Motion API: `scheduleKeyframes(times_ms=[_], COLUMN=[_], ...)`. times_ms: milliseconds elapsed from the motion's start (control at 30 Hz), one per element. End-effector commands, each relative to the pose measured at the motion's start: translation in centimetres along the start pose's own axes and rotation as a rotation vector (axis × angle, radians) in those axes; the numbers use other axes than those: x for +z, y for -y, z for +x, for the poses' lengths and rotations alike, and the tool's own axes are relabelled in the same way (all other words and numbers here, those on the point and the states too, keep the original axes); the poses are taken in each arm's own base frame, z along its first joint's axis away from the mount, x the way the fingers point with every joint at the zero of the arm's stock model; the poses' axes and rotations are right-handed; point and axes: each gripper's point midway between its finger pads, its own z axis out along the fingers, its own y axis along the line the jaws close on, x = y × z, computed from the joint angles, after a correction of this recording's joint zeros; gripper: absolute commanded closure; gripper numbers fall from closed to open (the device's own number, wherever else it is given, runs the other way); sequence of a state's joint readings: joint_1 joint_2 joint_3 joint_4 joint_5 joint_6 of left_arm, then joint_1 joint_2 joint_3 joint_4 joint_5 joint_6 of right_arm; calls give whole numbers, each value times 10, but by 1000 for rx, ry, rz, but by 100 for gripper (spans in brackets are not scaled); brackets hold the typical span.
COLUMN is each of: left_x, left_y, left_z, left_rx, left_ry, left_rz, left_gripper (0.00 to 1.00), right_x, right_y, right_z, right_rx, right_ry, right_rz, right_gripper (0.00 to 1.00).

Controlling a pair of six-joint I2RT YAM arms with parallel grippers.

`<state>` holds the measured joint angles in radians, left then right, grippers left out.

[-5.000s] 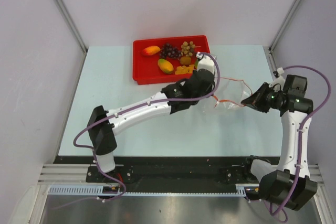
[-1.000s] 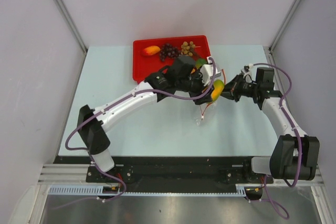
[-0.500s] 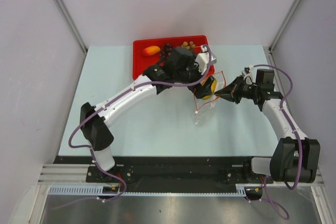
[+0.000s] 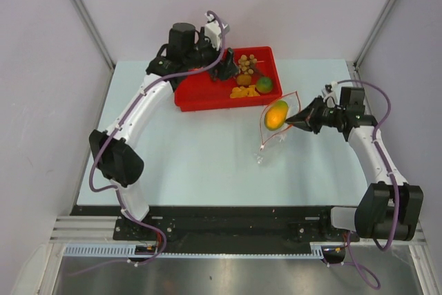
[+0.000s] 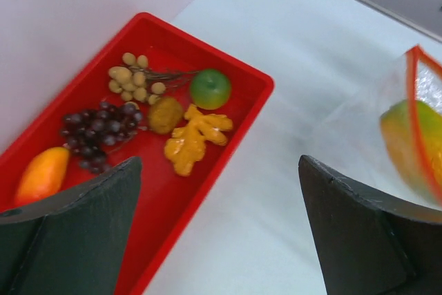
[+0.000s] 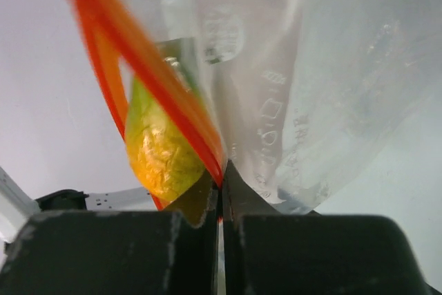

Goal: Place the food in the zip-top bag and seal the zipper
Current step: Pick up the fake fruit from the bin.

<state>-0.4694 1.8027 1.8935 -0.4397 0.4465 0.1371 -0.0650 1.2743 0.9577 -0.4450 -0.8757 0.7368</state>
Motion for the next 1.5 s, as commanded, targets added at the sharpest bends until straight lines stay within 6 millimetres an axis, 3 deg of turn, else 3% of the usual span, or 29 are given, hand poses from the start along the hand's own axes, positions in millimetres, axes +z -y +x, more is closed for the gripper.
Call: scheduleKeyframes(times_ms=[0, 33, 133, 233, 267, 333, 367, 400, 500, 600, 767, 800, 833, 900, 967, 1100, 1267, 1400, 1467], left_x=[-5, -9, -5, -3, 8, 10, 30, 25, 43, 56, 71, 71, 79, 84, 95, 104, 116, 121, 121], left_y=[24, 30, 37, 15, 2, -28, -46, -73, -129, -167, -209, -219, -225, -236, -244, -262, -289, -304, -311], left_z=[-20, -19, 0, 2, 15, 13, 37, 28, 53, 73, 99, 97, 113, 121, 144, 167, 178, 216, 218], left_rx=[151, 161, 180, 233, 248, 330, 365, 387, 499, 650, 795, 815, 826, 870, 891, 976, 1028, 1103, 1147], left_ry=[35, 35, -4, -6, -45, -90, -162, -173, -250, -280, -276, -266, -289, -299, -330, -364, -387, -472, -481], left_rz=[57, 55, 36, -70, -98, -161, -169, -245, -327, -387, -410, -427, -414, -419, -394, -414, -459, -435, -455], left_gripper=[2, 0, 0, 0, 0, 0, 0, 0, 1, 1, 1, 1, 1, 1, 1, 1, 0, 1, 0], right_x=[-19, -20, -26, -34, -34, -34, -33, -32, -30, -29, -28, -27, -27, -24, -22, -20, -20, -18, -18], right_y=[-14, -2, 11, 17, 16, 12, 11, 11, 10, 11, 10, 10, 11, 14, 16, 16, 15, 18, 18], right_z=[-22, -18, -25, -25, -26, -28, -29, -30, -30, -31, -30, -29, -29, -27, -27, -27, -28, -28, -28], right_rx=[-181, -201, -243, -279, -287, -305, -311, -311, -308, -311, -310, -309, -305, -290, -282, -281, -281, -273, -268], right_ry=[85, 56, 50, 31, 31, 37, 37, 38, 37, 35, 26, 23, 20, 8, 2, -5, -5, -10, -13], right_rz=[116, 170, 266, 323, 325, 318, 315, 313, 304, 303, 295, 293, 291, 291, 288, 281, 278, 282, 279], right_gripper=[100, 100, 100, 100, 99, 96, 96, 96, 96, 97, 97, 97, 97, 96, 97, 97, 97, 97, 97])
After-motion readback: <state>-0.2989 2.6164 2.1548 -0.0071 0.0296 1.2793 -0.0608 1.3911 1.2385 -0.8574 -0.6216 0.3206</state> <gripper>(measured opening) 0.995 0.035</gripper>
